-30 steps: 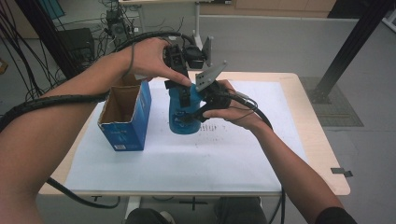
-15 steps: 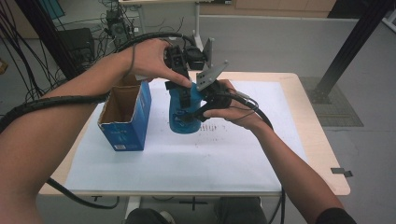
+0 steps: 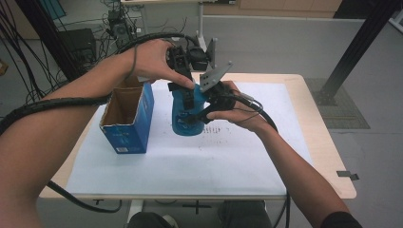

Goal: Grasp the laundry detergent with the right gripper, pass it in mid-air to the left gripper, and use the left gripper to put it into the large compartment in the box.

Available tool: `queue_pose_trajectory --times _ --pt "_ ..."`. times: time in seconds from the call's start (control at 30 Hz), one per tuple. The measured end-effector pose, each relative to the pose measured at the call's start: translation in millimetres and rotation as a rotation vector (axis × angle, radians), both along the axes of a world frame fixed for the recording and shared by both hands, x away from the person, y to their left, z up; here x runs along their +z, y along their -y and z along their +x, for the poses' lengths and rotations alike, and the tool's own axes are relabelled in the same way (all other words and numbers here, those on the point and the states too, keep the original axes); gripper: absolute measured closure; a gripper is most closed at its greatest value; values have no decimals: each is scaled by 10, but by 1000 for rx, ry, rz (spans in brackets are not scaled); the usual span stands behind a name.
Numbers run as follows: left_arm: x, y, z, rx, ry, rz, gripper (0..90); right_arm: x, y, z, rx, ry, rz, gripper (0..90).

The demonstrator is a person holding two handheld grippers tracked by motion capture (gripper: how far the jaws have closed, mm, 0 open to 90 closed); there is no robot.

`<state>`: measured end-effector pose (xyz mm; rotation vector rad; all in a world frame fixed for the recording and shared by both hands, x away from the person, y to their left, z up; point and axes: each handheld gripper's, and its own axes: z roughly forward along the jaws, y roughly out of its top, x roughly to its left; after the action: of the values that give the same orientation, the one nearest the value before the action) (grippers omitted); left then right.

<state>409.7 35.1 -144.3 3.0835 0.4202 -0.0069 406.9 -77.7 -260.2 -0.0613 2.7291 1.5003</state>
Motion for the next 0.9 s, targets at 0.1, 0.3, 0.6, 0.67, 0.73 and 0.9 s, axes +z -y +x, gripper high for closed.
queue_pose_trajectory --times 0.1,0.3,0.6,0.67,0.73,0.9 --pt "-1 6 1 -3 0 1 58 3 3 -2 -1 1 0 439" --pt "-17 9 1 -2 -1 2 58 5 6 -7 -1 -6 -1 439" --pt "-25 -6 6 -2 -1 -2 58 4 10 -8 -3 -11 -3 439" --pt "-20 0 3 -2 2 2 58 2 6 -6 -2 -13 -3 439" --pt "-16 9 -5 -5 2 5 58 -11 -9 8 -1 8 1 439" --pt "-4 3 -6 -4 8 5 58 -10 -13 9 2 7 5 439"
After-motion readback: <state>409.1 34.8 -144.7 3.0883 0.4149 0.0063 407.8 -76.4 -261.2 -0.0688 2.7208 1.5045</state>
